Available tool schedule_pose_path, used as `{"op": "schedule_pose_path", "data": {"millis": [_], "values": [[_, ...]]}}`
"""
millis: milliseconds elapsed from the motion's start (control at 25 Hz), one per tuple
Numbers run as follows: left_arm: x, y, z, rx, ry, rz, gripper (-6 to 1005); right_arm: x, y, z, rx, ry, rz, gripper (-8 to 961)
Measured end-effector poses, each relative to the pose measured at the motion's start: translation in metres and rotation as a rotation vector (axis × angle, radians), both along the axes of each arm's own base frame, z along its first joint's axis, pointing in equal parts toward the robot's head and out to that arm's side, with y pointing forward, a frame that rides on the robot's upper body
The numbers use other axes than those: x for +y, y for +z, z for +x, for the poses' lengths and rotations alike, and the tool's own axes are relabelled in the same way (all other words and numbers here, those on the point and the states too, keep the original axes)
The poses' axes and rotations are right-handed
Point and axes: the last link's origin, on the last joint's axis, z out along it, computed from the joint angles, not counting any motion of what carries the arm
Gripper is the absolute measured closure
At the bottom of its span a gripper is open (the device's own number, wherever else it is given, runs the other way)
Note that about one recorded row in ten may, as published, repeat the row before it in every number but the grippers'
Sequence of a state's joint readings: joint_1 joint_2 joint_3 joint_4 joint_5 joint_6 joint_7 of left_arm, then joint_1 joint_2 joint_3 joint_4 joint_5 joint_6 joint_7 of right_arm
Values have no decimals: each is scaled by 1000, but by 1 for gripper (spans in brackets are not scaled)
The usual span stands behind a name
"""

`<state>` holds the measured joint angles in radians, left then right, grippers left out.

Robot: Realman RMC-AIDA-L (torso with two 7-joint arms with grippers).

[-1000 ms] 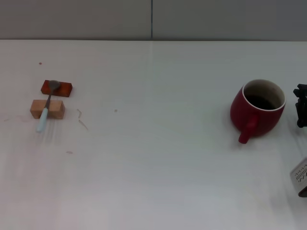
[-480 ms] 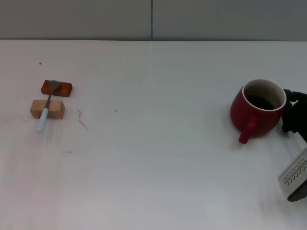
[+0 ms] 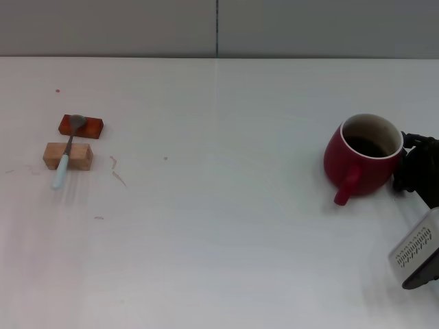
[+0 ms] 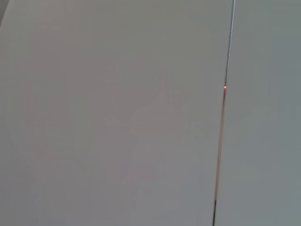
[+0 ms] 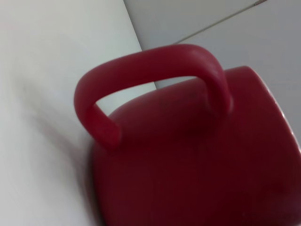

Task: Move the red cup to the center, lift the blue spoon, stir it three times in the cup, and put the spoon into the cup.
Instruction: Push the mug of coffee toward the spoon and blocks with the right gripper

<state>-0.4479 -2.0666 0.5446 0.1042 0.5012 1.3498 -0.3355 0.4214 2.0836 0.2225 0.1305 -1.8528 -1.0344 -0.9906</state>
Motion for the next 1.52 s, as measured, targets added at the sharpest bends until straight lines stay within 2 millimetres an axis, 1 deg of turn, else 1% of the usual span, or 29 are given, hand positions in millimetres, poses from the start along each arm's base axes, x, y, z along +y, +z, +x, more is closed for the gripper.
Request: {"op": "schedule_pose_path", "data": {"millis": [280, 360, 480, 520, 560, 600, 680, 720, 760, 800, 880, 920, 960, 1000, 1040, 1120, 1160, 1200, 1520], "values": [[0, -1, 0, 3, -3, -5, 175, 3, -8, -9, 27, 11, -16, 847], [0, -1, 0, 4, -3, -8, 175, 6, -14, -16, 42, 14, -32, 847], [-1, -1, 0, 3, -3, -9, 176, 8, -17, -20, 51, 21, -43, 847], [-1, -1, 0, 3, -2, -9, 176, 10, -21, -27, 61, 32, -56, 847], [-1, -1, 0, 3, -2, -9, 177, 10, -21, -27, 61, 32, -56, 847], [-1, -1, -1, 3, -1, -9, 177, 12, -25, -33, 70, 39, -70, 847], [-1, -1, -1, 4, 0, -9, 178, 14, -27, -35, 73, 41, -75, 847], [-1, -1, -1, 4, 0, -9, 178, 17, -31, -40, 80, 45, -90, 847], [-1, -1, -1, 4, 0, -9, 178, 17, -31, -40, 80, 45, -90, 847], [-2, -1, -1, 4, 1, -8, 179, 19, -35, -45, 88, 47, -104, 847], [-2, -1, -2, 4, 2, -8, 179, 20, -37, -48, 94, 50, -110, 847], [-3, -1, -2, 4, 4, -8, 180, 22, -39, -54, 108, 59, -119, 847], [-3, -1, -2, 4, 4, -8, 180, 22, -39, -54, 108, 59, -119, 847], [-3, 0, -3, 6, 5, -8, 180, 24, -42, -61, 122, 72, -126, 847], [-3, 0, -3, 6, 5, -8, 181, 24, -42, -61, 122, 72, -126, 847], [-4, 0, -3, 11, 9, -7, 181, 27, -46, -70, 141, 88, -133, 848], [-4, 0, -3, 11, 9, -7, 182, 27, -46, -70, 141, 88, -133, 848], [-4, 0, -4, 12, 10, -7, 182, 28, -47, -75, 152, 96, -135, 848], [-4, 1, -4, 15, 11, -6, 185, 33, -50, -87, 175, 118, -139, 848]]}}
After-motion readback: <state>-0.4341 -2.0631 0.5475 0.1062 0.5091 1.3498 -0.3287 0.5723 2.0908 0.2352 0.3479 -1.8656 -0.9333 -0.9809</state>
